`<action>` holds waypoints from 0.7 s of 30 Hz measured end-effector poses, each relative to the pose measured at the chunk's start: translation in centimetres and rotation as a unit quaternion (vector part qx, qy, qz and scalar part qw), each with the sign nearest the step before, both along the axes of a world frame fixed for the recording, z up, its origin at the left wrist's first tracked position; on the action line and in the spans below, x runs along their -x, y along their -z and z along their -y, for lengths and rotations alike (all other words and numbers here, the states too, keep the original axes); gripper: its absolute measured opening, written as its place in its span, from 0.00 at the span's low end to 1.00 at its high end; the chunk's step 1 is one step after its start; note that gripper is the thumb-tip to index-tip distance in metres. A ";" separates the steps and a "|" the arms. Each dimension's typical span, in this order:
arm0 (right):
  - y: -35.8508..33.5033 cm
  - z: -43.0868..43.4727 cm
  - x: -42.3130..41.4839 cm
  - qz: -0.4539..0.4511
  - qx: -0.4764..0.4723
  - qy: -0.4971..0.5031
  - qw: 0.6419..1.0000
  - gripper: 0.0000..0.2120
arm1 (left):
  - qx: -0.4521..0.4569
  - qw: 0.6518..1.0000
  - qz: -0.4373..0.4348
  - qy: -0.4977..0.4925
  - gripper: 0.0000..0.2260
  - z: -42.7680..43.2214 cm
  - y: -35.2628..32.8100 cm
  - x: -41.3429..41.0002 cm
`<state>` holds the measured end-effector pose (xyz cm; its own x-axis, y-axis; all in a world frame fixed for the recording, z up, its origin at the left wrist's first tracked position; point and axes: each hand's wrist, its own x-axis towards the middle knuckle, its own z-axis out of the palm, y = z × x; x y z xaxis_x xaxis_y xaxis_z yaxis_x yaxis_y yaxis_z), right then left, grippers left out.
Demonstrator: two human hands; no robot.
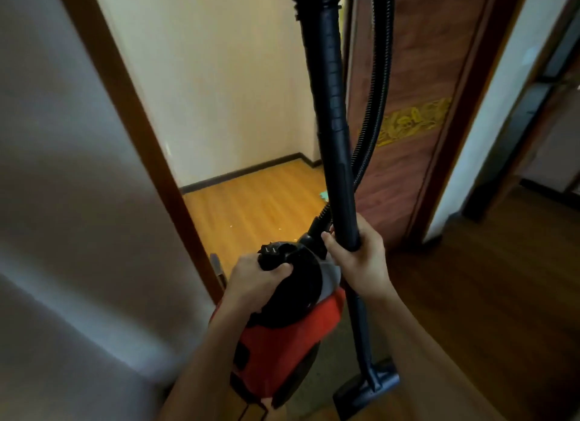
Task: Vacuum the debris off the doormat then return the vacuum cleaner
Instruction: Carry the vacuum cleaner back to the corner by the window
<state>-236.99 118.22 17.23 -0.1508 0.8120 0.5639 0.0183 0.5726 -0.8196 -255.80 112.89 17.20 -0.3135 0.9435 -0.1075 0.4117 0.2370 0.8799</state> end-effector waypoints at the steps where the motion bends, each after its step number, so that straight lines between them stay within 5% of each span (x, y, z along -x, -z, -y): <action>1: -0.1 -0.2 -1.8 -0.005 0.005 0.013 1.000 0.19 | 0.004 1.000 -0.011 0.022 0.14 -1.0 -0.1 -1.6; 11: 0.5 -3.2 -22.3 -0.027 0.027 0.212 0.976 0.10 | 0.009 0.982 -0.007 0.187 0.14 -10.2 -0.9 -21.0; 21: -0.4 -6.0 -39.2 -0.041 0.044 0.336 0.940 0.13 | -0.019 0.956 -0.024 0.290 0.18 -18.2 -1.6 -39.2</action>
<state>-197.78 124.24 17.59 0.4545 0.7518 0.4777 0.2868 0.3843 -0.8775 -216.63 131.08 18.75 0.2608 0.9630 -0.0685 0.5043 -0.0753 0.8603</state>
